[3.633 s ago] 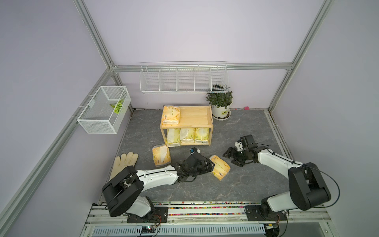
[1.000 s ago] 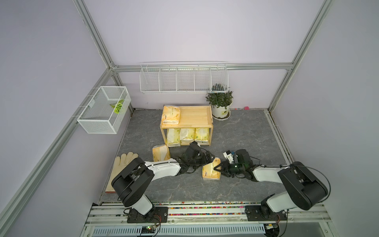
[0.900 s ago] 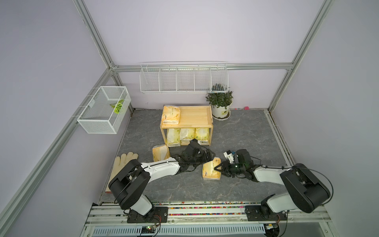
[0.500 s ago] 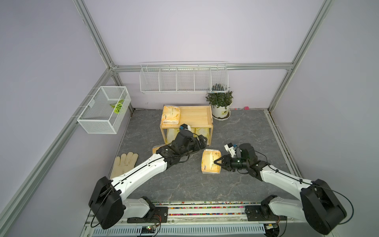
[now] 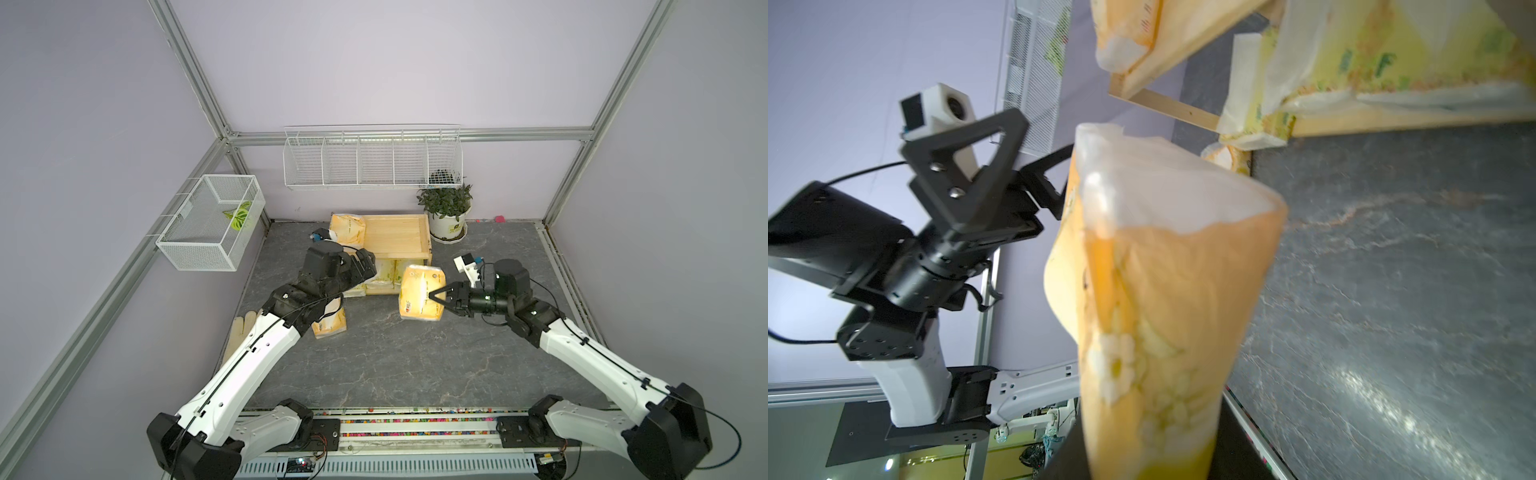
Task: Place the tissue boxes on the shelf by color
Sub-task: Pick up the box of tissues from the center of the board, then place a box of tissues on the shelf.
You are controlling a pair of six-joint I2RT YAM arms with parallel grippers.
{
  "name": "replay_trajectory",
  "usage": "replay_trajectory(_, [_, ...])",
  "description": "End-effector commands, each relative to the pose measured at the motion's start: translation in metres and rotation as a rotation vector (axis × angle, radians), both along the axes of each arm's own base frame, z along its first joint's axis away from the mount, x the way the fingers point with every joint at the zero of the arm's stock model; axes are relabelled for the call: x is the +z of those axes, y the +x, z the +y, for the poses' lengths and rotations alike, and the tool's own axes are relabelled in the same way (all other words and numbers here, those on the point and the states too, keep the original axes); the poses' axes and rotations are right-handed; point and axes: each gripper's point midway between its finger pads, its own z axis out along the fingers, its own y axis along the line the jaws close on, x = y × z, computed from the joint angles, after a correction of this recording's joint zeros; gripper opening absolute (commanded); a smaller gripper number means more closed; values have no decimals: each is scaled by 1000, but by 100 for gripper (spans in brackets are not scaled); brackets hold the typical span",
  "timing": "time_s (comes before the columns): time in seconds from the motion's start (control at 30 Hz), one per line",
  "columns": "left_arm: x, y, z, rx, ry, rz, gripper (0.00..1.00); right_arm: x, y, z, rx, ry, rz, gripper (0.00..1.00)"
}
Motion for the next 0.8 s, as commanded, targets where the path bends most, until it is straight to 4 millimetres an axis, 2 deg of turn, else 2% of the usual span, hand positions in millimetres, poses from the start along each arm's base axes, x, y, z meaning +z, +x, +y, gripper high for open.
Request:
replay_trajectory(0.0, [20, -3, 6, -35, -12, -25, 100, 21, 9, 11, 23, 23, -21, 33])
replay_trajectory(0.17, [32, 5, 16, -31, -30, -37, 100, 43, 34, 25, 19, 21, -48, 33])
replay_trajectory(0.33, [44, 11, 21, -31, -30, -58, 100, 54, 65, 40, 6, -8, -48, 34])
replay_trajectory(0.77, [54, 10, 26, -24, -20, -85, 100, 54, 152, 65, -56, -61, 12, 35])
